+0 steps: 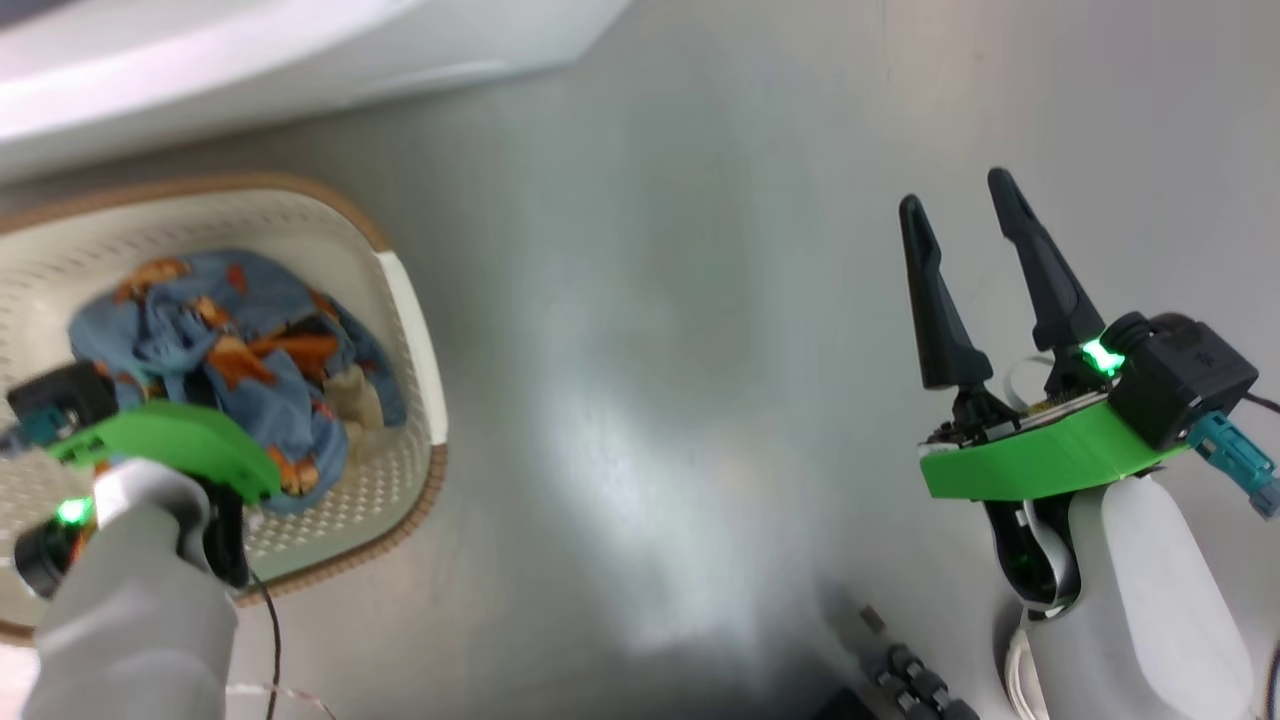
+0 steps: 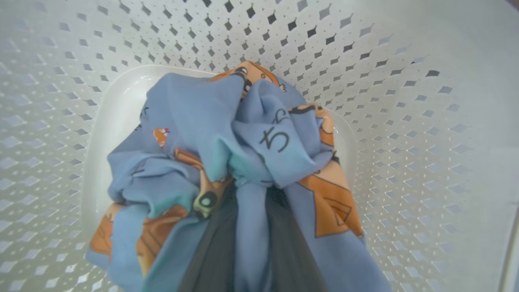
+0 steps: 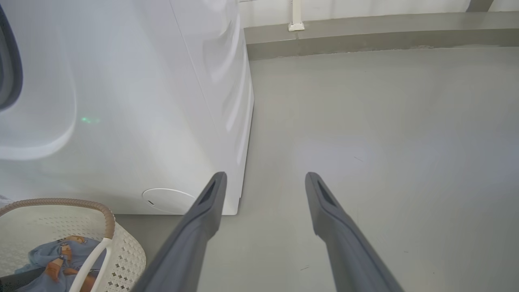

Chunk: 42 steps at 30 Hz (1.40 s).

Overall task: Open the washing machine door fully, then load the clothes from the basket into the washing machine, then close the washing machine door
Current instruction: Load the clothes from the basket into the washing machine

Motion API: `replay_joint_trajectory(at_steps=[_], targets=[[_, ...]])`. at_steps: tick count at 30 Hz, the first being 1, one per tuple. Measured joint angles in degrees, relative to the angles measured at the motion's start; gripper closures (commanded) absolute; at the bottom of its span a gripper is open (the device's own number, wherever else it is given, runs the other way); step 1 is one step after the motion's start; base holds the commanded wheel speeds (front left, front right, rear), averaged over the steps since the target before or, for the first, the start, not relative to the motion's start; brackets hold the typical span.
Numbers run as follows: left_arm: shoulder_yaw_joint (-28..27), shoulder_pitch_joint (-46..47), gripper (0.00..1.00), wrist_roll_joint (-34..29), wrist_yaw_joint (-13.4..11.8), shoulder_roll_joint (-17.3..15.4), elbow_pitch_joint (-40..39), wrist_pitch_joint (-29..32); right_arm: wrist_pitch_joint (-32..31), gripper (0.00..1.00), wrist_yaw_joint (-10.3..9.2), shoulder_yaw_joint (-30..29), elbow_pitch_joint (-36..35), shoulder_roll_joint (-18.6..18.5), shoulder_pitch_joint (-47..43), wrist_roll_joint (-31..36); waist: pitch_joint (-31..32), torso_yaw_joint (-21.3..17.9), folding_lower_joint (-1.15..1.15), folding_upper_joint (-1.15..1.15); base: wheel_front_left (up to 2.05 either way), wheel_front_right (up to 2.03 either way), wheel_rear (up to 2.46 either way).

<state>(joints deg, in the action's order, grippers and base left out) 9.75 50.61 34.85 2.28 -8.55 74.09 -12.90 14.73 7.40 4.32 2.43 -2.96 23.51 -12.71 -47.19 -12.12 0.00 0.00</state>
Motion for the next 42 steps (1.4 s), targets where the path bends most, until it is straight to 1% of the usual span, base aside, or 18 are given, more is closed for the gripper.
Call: replay_joint_trajectory(at_steps=[6, 11, 16, 23, 24, 27, 35, 42], targets=[[0.02, -5.11, 1.0, -0.51, -0.03, 0.64, -2.27, -1.41, 0.0, 0.0, 0.0, -1.1, 1.05, -0.02, -3.24, 0.03, 5.85, 1.4, 0.0, 0.0, 0.0, 0.0, 0.0], [-1.31, -11.95, 1.0, -2.26, -1.49, 1.4, -11.49, -1.48, 0.0, 0.0, 0.0, -1.38, 1.74, -0.02, -6.57, 0.21, 11.01, 2.61, 0.0, 0.0, 0.0, 0.0, 0.0], [-2.72, -20.39, 1.0, -6.0, -3.02, 2.22, -19.94, -1.55, 0.0, 0.0, 0.0, -1.68, 2.32, -0.02, -9.96, 1.58, 16.31, 3.95, 0.0, 0.0, 0.0, 0.0, 0.0], [-4.78, -29.56, 1.0, -10.78, -4.1, 4.57, -30.25, -1.55, 0.0, 0.0, 0.0, -1.7, 2.88, 0.0, -14.4, 2.23, 23.59, 5.94, 0.0, 0.0, 0.0, 0.0, 0.0], [-4.78, -29.56, 1.0, -10.78, -4.1, 4.57, -30.25, -1.55, 0.0, 0.0, 0.0, -1.7, 2.88, 0.0, -14.4, 2.23, 23.59, 5.94, 0.0, 0.0, 0.0, 0.0, 0.0], [-5.54, -32.98, 1.0, -12.3, -4.11, 5.46, -33.82, -1.55, 0.0, 0.0, 0.0, -1.75, 3.19, -0.21, -16.47, 2.23, 26.59, 6.84, 0.0, 0.0, 0.0, 0.0, 0.0], [-6.36, -40.63, 1.0, -14.58, -4.54, 6.53, -40.58, -1.55, 0.0, 0.0, 0.0, -1.62, 4.0, -0.7, -20.28, 2.23, 33.84, 9.62, 0.0, 0.0, 0.0, 0.0, 0.0], [-5.88, -45.84, 1.0, -16.07, -4.61, 6.59, -45.74, -1.55, 0.0, 0.0, 0.01, -1.56, 4.78, -0.71, -23.72, 2.19, 39.42, 11.75, 0.0, 0.0, 0.0, 0.0, 0.0]])
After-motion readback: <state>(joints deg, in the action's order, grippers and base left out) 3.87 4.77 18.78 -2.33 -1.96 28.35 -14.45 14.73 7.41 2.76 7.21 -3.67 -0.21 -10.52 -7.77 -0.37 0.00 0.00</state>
